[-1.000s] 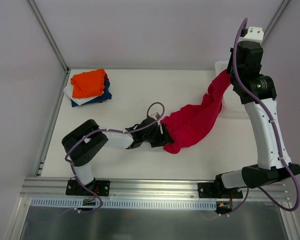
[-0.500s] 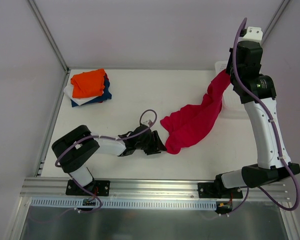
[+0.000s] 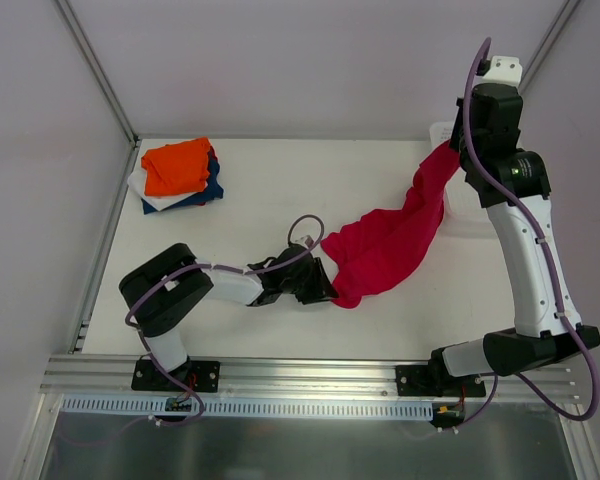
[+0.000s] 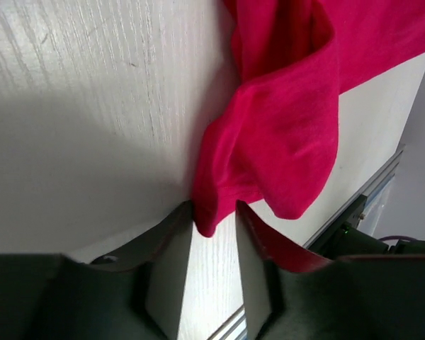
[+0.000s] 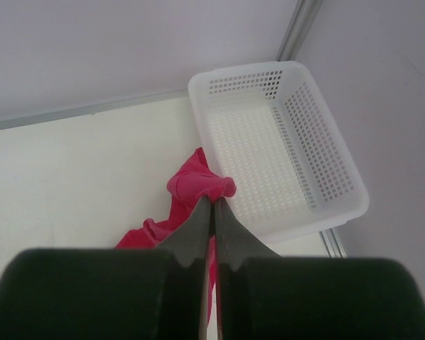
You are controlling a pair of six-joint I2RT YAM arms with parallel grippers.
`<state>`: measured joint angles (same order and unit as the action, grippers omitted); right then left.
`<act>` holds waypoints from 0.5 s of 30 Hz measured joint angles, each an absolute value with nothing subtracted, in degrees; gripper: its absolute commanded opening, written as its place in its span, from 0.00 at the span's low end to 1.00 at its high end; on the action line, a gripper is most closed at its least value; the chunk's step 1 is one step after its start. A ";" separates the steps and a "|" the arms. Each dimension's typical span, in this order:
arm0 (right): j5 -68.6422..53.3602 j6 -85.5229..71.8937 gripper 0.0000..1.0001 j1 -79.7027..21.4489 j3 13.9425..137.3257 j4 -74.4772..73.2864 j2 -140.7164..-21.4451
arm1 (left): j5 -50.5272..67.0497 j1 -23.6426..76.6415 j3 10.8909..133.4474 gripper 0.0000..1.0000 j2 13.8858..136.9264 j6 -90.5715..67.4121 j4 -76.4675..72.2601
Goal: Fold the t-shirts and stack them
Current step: Flatten the tshirt out
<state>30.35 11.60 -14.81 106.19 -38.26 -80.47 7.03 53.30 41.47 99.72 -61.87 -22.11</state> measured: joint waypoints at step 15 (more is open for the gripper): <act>29.74 11.60 0.00 -14.81 105.12 -38.19 -80.40 | 4.08 53.34 41.91 0.00 99.13 -60.38 -18.15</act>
